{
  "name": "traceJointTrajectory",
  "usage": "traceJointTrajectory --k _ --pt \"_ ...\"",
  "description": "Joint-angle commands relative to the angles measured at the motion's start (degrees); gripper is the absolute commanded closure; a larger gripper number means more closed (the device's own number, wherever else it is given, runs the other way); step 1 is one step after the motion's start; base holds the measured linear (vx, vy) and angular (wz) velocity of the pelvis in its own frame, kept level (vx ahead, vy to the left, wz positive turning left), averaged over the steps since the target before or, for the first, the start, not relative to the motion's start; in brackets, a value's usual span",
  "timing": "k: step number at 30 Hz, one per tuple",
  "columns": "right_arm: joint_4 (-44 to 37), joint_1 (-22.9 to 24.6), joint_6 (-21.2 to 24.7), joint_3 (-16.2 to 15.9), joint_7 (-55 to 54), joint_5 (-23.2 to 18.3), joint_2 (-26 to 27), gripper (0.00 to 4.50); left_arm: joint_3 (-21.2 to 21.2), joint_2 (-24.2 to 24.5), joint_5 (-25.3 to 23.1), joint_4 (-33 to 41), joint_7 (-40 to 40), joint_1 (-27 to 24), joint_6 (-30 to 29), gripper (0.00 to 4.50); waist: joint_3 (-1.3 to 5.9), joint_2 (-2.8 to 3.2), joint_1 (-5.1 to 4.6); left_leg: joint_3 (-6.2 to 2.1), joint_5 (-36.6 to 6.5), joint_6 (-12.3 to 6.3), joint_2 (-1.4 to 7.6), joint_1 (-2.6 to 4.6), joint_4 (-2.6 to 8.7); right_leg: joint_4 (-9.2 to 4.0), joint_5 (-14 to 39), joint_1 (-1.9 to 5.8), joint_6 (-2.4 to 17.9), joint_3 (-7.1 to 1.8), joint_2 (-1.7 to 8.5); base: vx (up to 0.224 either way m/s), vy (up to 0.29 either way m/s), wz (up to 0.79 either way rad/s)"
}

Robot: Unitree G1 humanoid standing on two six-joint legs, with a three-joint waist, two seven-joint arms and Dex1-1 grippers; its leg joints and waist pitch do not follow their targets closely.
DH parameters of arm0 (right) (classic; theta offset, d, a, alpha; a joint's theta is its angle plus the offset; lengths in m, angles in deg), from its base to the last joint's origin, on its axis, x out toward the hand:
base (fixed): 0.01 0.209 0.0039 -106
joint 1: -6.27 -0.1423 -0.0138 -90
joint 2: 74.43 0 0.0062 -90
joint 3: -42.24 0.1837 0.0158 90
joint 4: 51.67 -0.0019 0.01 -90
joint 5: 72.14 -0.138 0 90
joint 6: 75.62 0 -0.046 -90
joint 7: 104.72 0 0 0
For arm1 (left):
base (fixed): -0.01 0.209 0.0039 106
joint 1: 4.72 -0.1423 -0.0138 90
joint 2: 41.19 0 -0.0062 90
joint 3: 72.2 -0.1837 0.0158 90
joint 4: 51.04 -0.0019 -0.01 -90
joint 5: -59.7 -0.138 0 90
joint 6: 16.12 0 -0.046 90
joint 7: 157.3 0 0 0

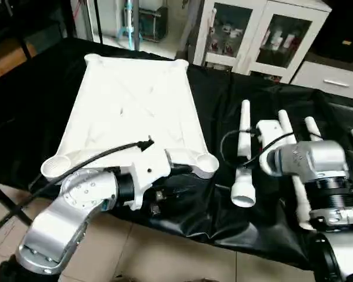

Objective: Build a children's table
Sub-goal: Pick table leg

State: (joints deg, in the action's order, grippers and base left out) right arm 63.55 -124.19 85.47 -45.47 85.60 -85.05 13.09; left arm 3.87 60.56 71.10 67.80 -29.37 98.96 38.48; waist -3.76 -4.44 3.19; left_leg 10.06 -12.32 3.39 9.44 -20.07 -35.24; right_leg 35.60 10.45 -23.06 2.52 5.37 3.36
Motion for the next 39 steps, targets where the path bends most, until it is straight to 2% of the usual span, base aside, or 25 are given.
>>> traceJointTrajectory --k 1,2,4,10,11,15,20,21,23,25,26,28,30,34,35,36,38,39 --pt "1.1 -0.4 0.5 1.8 -0.1 -0.3 -0.3 0.0 -0.9 0.6 0.0 0.8 -0.6 0.8 -0.6 2.33 3.58 0.56 0.03 -1.31 -5.4 2.92 3.79 0.13 4.41 -4.09 12.4 3.29 7.6 -4.38 5.56 0.0 0.0 0.0" --pt "2.0 -0.4 0.2 1.9 0.2 -0.4 -0.2 0.3 -1.1 0.9 0.0 0.7 -0.6 1.1 -0.8 2.2 3.59 0.6 0.05 -1.33 -5.6 3.02 3.81 0.17 4.41 -4.06 12.5 3.24 7.5 -4.36 5.52 0.0 0.0 0.0" --pt "3.0 -0.3 0.7 3.8 0.6 -1.8 0.8 0.38 -1.3 1.3 0.6 0.9 -0.5 1.9 -1.6 2.2 3.63 0.63 0.03 -1.32 -5.6 3.1 3.81 0.2 4.4 -3.99 12.2 3.22 7.6 -4.36 5.48 0.0 0.0 0.0" --pt "3.8 -0.4 0.4 3.7 1.0 -1.4 0.8 0.88 -1.8 2.0 1.1 1.2 -0.7 2.3 -2.2 2.2 3.69 0.41 0.06 -1.29 -4.8 2.9 3.8 0.11 4.36 -3.88 11.8 3.28 7.9 -4.32 5.48 0.0 0.0 0.0" --pt "4.3 -0.6 0.2 3.8 1.1 -1.2 0.7 1.12 -2.0 2.1 1.1 1.0 -0.7 2.4 -2.1 2.2 3.67 0.29 0.05 -1.25 -4.9 2.86 3.78 0.06 4.34 -3.92 12.0 3.31 7.9 -4.33 5.52 0.0 0.0 0.0" --pt "5.1 -0.7 -0.3 4.1 0.8 -0.8 0.4 1.34 -2.1 2.0 1.4 1.1 -0.1 2.7 -2.4 2.2 3.69 0.33 0.1 -1.25 -4.7 2.91 3.78 0.05 4.31 -3.93 12.6 3.3 7.6 -4.3 5.52 0.0 0.0 0.0" --pt "5.2 -0.7 -0.5 4.7 0.4 -0.6 0.4 1.82 -2.3 2.0 1.3 0.6 0.2 2.8 -1.9 2.2 3.73 0.31 0.06 -1.22 -4.7 2.86 3.72 0.0 4.25 -3.94 12.6 3.31 7.3 -4.3 5.44 0.0 0.0 0.0" --pt "5.2 -0.7 -0.5 4.9 0.3 -0.6 0.5 1.82 -2.4 2.1 1.3 0.5 0.4 2.8 -1.7 2.2 3.78 0.32 0.05 -1.24 -4.5 2.83 3.76 0.05 4.24 -3.86 12.4 3.3 7.4 -4.28 5.44 0.0 0.0 0.0" --pt "4.7 -0.4 -0.3 5.2 0.0 -0.6 0.6 2.09 -2.6 2.0 1.3 0.0 0.5 3.1 -1.3 2.2 3.76 0.46 -0.03 -1.21 -4.7 2.93 3.74 0.06 4.24 -3.93 12.3 3.27 7.4 -4.28 5.38 0.0 0.0 0.0" --pt "4.5 0.0 -0.1 5.4 -0.1 -0.6 0.6 2.09 -2.8 1.9 1.8 -0.5 0.2 3.4 -1.4 2.2 3.76 0.43 -0.01 -1.23 -4.7 2.97 3.73 0.03 4.25 -3.89 12.2 3.32 7.5 -4.28 5.37 0.0 0.0 0.0" --pt "4.3 0.3 0.0 5.6 -0.3 -0.6 0.6 2.28 -2.9 2.0 2.5 -0.7 -0.3 3.5 -2.0 2.2 3.76 0.67 -0.04 -1.24 -4.8 3.05 3.74 0.07 4.24 -3.87 12.2 3.29 7.5 -4.28 5.37 0.0 0.0 0.0" --pt "3.9 0.5 0.3 5.9 -0.4 -0.6 0.5 2.45 -2.6 2.0 4.1 -0.7 -1.0 3.8 -4.0 1.91 3.8 0.58 -0.09 -1.19 -5.0 3.15 3.71 0.12 4.22 -3.9 12.1 3.27 7.7 -4.28 5.33 0.0 0.0 0.0" --pt "3.6 0.6 0.5 6.0 -0.4 -0.5 0.2 2.58 -2.0 1.8 5.4 -0.6 -1.1 4.2 -5.8 1.81 3.83 0.6 -0.14 -1.16 -4.7 3.16 3.7 0.11 4.2 -3.75 11.3 3.31 8.0 -4.29 5.29 0.0 0.0 0.0" --pt "3.7 0.5 -0.2 6.7 -0.7 -0.4 -0.3 2.67 -1.2 1.0 5.3 -1.8 -0.1 4.2 -5.2 1.47 3.83 0.7 -0.09 -1.19 -4.6 3.05 3.67 0.08 4.18 -3.86 11.1 3.39 8.0 -4.27 5.24 0.0 0.0 0.0" --pt "3.2 0.6 -0.1 7.3 -1.0 -0.5 -0.3 2.67 -0.6 0.1 5.2 -2.2 1.1 3.9 -4.8 1.39 3.86 0.57 -0.06 -1.17 -4.6 3.0 3.63 0.01 4.13 -3.86 11.1 3.48 7.9 -4.28 5.28 0.0 0.0 0.0" --pt "2.1 0.7 0.2 8.2 -1.4 -0.7 -0.3 2.67 0.3 -1.1 5.3 -2.5 2.7 3.3 -4.2 1.39 3.89 0.83 0.07 -1.24 -4.7 3.08 3.65 0.05 4.13 -3.87 11.4 3.5 7.8 -4.27 5.34 0.0 0.0 0.0" --pt "1.0 0.9 0.4 9.2 -1.9 -0.9 -0.1 2.68 1.4 -2.3 5.5 -2.8 4.0 2.9 -3.6 1.22 3.91 0.73 0.05 -1.27 -4.4 3.05 3.72 -0.03 4.14 -3.92 10.5 3.62 7.8 -4.26 5.28 0.0 0.0 0.0" --pt "-0.7 1.0 0.6 10.5 -2.6 -1.2 0.1 2.68 3.3 -3.9 6.3 -3.3 6.2 2.6 -3.9 1.19 3.94 0.85 0.09 -1.27 -4.2 3.06 3.68 -0.09 4.13 -3.82 9.7 3.69 7.9 -4.26 5.25 0.0 0.0 0.0"
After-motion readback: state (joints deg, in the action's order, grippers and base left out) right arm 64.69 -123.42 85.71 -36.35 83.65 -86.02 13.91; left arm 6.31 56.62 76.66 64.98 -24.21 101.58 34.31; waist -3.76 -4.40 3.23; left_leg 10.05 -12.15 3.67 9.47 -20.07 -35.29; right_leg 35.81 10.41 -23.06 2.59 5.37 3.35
